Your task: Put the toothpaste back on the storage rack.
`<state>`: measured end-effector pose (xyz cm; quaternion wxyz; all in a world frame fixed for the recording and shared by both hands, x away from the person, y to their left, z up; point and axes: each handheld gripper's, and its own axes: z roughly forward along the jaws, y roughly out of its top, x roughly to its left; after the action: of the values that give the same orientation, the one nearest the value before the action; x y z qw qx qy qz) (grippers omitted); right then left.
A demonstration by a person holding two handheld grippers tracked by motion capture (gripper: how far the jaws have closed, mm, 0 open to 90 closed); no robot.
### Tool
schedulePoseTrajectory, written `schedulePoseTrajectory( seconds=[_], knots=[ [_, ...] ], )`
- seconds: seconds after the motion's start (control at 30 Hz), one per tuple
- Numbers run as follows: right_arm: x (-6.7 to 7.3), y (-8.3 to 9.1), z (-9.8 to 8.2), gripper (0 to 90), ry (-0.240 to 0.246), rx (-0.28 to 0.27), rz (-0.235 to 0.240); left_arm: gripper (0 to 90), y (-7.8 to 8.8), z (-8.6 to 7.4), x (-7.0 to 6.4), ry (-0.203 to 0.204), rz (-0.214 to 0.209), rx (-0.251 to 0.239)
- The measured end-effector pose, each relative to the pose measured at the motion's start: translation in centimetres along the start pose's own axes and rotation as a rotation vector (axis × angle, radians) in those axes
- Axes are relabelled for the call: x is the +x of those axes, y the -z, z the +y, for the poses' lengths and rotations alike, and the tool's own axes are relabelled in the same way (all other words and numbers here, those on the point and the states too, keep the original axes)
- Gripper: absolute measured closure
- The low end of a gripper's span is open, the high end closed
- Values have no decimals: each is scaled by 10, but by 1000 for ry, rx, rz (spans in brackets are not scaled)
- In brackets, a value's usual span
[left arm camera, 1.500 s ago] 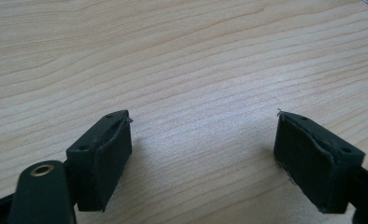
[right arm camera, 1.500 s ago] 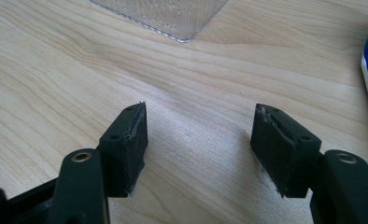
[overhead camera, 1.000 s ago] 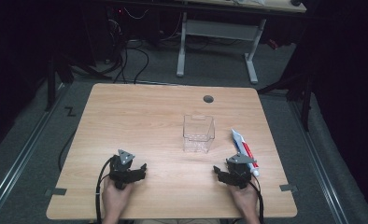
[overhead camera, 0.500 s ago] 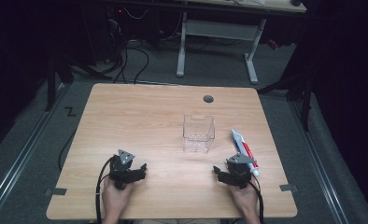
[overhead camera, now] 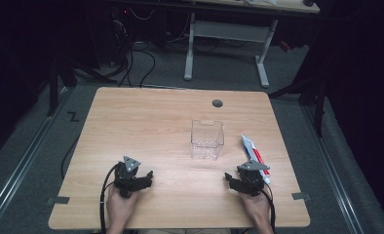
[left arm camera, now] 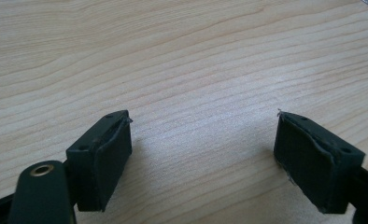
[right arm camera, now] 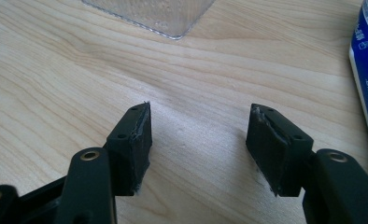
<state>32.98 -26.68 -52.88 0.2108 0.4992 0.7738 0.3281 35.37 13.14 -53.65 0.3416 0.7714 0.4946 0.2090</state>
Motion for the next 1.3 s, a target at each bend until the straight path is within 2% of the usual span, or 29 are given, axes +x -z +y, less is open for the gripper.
schedulePoseTrajectory(
  seconds=[0.27,0.5,0.67,0.73,0.83,1.03,1.3],
  knots=[
    [-2,8,1,405,-21,-20,10,195,0,0,0,0,0,0],
    [-2,15,0,405,-16,-44,25,195,0,0,0,0,0,0],
    [-7,24,-1,408,-70,-88,53,195,0,0,0,0,0,0],
    [-9,29,0,399,-105,-118,45,195,0,0,0,0,-1,0],
    [-11,31,1,385,-153,-117,38,195,0,0,0,0,-1,0],
    [-8,33,1,384,-137,-138,47,195,0,0,0,0,0,0],
    [-14,46,4,440,-103,-148,38,195,0,0,0,0,0,0]
  ],
)
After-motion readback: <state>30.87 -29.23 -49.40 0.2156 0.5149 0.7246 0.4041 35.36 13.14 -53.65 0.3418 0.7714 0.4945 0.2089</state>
